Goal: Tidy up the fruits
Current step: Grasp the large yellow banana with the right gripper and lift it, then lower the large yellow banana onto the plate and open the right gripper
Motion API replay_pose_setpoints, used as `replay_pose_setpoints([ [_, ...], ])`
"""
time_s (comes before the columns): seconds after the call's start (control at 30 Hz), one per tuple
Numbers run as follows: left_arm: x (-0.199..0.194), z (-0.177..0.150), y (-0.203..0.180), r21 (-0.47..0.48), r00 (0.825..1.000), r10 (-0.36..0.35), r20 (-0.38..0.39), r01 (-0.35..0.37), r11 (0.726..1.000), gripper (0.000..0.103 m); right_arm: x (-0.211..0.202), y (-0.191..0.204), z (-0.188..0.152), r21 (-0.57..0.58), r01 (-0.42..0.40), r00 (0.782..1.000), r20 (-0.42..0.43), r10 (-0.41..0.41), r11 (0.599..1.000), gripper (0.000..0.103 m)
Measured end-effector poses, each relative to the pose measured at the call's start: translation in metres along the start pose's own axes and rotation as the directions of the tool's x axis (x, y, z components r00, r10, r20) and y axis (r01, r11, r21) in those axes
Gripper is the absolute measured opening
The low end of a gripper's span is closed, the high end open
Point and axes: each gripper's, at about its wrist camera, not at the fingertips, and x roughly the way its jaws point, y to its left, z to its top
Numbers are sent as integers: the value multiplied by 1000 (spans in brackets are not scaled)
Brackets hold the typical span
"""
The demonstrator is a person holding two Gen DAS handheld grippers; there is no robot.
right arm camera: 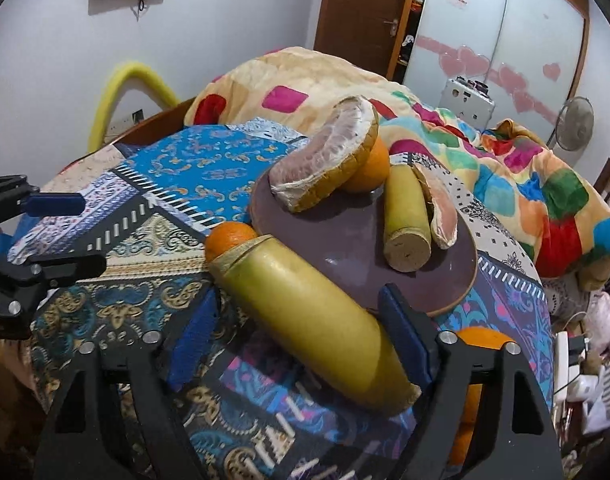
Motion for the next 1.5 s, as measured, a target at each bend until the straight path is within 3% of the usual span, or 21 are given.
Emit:
replay_pose_setpoints([
  [0.23, 2, 2, -4, 4, 1000, -6, 2, 6, 1000, 66, -4, 4, 2, -18, 12, 1000, 18, -12, 1000, 56],
  [0.43, -6, 7, -14, 22, 1000, -8, 18, 7, 1000, 66, -23, -20, 0, 89, -38, 998, 55, 33, 995, 39],
  [0.8, -5, 25, -38, 45, 999, -23, 35, 22, 999, 66, -66, -50, -6, 201, -102, 985, 155, 72, 974, 35],
  [1.2, 27, 45, -49, 49, 999, -45, 10, 44, 998, 66, -50, -66, -13, 227, -137, 979, 179, 97, 964, 35],
  [1.3, 31, 49, -54, 75, 999, -33, 30, 31, 997, 60, -50, -67, -13, 227, -143, 977, 186, 101, 963, 35],
  [1.5, 46, 52, -62, 88, 997, -73, -1, 72, 993, 54, -49, -67, -13, 211, -146, 976, 190, 106, 966, 35],
])
